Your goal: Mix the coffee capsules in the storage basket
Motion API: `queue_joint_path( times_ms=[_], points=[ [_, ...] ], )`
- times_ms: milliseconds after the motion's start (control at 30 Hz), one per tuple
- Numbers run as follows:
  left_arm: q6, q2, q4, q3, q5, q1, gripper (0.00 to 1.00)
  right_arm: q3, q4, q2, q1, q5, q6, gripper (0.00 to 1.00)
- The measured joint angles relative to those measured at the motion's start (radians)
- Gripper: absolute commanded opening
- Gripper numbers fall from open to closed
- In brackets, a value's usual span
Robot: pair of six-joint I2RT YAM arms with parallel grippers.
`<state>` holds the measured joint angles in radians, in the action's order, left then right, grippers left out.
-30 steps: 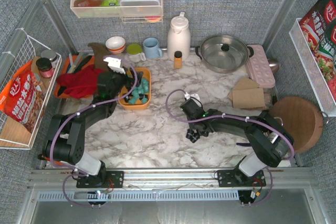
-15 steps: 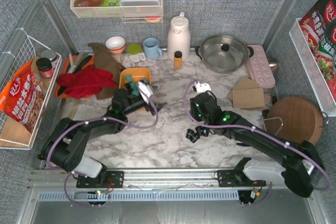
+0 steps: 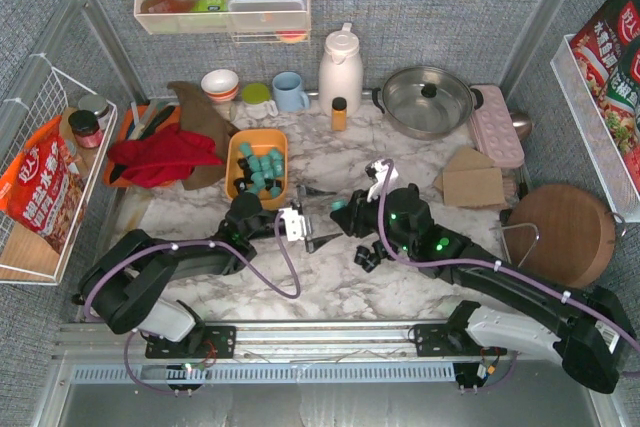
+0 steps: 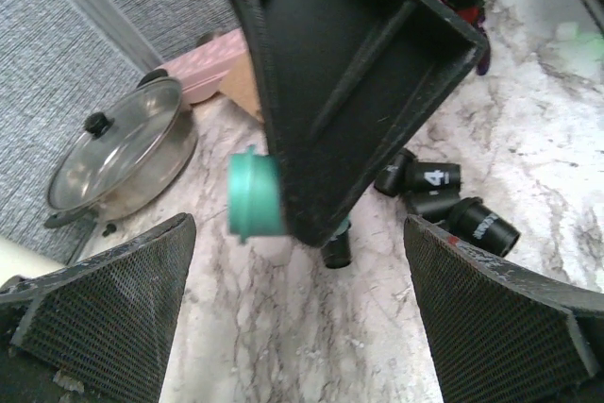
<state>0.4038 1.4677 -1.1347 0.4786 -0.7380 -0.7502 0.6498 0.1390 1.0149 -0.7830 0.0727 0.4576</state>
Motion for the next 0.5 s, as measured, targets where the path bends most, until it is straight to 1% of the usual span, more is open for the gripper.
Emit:
queue_joint_path(
  times_ms=[200,233,300,333,433,500],
  points=[
    [0.003,0.005,-0.014,-0.002,0.006,-0.022,0.99,0.0,0.075,0.014,-0.031,-0.031,0.017,0.15],
    [0.002,0.003,-0.016,-0.003,0.011,-0.022,0.97,0.0,0.077,0.018,-0.035,-0.034,0.018,0.15],
    [-0.002,-0.005,-0.017,-0.004,0.014,-0.023,0.89,0.0,0.081,0.026,-0.042,-0.039,0.019,0.16],
    [-0.005,-0.008,-0.022,-0.004,0.014,-0.024,0.82,0.0,0.081,0.029,-0.043,-0.042,0.023,0.17],
    [-0.005,-0.019,-0.03,-0.008,0.021,-0.026,0.64,0.002,0.082,0.039,-0.047,-0.047,0.026,0.23],
    [-0.004,-0.023,-0.031,-0.009,0.019,-0.026,0.56,0.005,0.084,0.042,-0.048,-0.045,0.031,0.28]
  ],
)
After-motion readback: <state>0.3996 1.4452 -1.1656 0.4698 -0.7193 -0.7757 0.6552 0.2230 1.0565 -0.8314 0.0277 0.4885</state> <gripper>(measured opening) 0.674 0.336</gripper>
